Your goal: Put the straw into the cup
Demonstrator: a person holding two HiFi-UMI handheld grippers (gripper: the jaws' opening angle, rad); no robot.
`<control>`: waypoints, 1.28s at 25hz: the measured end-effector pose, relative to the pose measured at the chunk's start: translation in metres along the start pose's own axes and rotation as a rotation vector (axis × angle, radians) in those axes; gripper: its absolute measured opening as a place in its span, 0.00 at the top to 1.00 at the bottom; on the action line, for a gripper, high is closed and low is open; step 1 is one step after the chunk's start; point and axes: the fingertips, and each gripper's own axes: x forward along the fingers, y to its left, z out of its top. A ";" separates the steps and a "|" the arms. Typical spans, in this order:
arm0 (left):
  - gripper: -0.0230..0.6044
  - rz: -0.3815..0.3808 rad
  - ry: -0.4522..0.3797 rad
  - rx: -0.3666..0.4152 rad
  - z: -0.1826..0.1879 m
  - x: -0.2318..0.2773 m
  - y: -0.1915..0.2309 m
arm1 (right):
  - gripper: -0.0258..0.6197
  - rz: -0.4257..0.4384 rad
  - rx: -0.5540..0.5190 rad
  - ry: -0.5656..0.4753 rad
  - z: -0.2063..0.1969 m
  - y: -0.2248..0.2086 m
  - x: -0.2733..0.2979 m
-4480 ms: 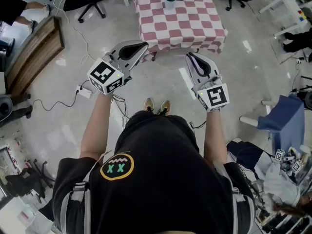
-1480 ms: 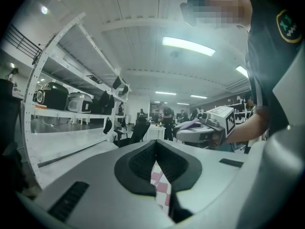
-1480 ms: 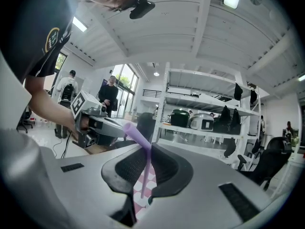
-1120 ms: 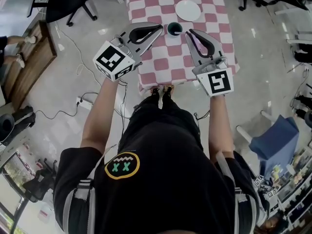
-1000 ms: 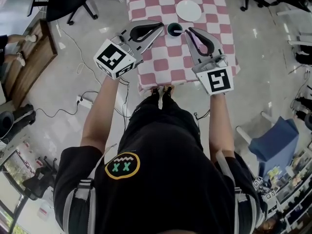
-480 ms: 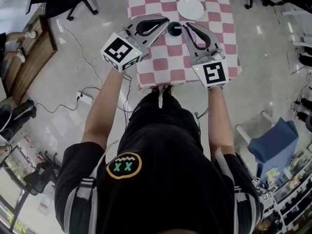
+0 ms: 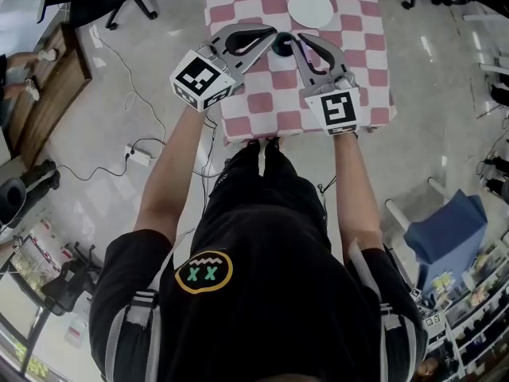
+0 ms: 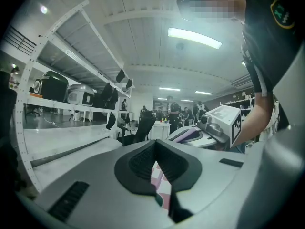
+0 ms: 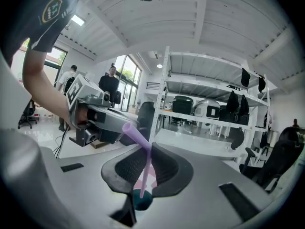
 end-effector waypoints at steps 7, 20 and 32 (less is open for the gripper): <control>0.94 0.012 0.015 0.019 -0.027 0.008 0.004 | 0.88 0.001 0.009 0.030 -0.028 0.001 0.010; 0.94 0.014 0.057 -0.008 -0.067 0.019 0.006 | 0.88 -0.003 0.052 0.049 -0.071 0.005 0.022; 0.94 0.035 0.091 -0.041 -0.094 0.021 0.009 | 0.88 -0.005 0.060 0.093 -0.105 0.013 0.032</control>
